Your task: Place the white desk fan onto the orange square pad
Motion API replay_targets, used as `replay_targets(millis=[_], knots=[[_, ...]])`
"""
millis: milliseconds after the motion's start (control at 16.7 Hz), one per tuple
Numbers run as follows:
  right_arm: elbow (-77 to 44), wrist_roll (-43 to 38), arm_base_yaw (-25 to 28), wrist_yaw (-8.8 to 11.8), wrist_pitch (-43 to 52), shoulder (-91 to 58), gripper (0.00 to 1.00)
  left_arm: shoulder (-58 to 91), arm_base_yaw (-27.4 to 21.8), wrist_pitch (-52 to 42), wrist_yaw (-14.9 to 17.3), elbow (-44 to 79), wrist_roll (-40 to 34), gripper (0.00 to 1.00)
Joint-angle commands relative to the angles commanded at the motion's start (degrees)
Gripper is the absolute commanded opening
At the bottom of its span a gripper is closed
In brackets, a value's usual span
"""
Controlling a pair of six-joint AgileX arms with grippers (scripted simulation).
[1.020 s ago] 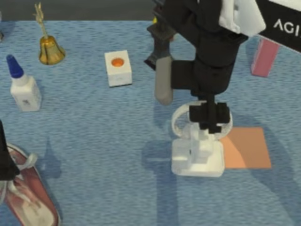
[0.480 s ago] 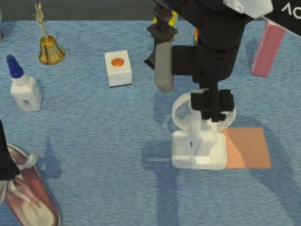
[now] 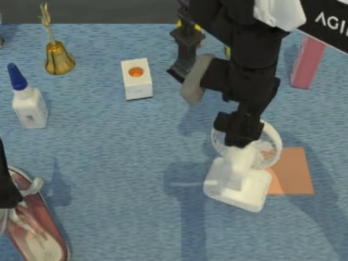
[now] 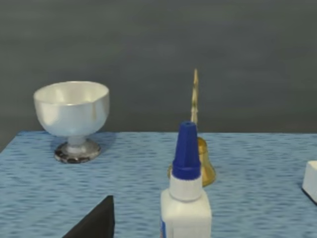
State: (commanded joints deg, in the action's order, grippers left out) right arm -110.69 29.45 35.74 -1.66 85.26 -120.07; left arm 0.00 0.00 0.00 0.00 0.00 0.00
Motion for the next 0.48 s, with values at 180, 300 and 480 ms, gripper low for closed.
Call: replay_targets(millis=[180, 300, 480], knots=[[1.4, -16.0, -1.1, -0.8, -1.0, 0.7, 0.00, 0.0, 0.0, 0.0, 0.0, 0.0, 0.0, 1.00], [2.1, -28.5, -2.1, -1.1, -2.0, 1.6, 0.00, 0.0, 0.0, 0.0, 0.0, 0.0, 0.0, 1.00], [2.8, -49.0, -3.7, -1.4, -3.5, 3.6, 0.00, 0.0, 0.0, 0.0, 0.0, 0.0, 0.0, 1.00]])
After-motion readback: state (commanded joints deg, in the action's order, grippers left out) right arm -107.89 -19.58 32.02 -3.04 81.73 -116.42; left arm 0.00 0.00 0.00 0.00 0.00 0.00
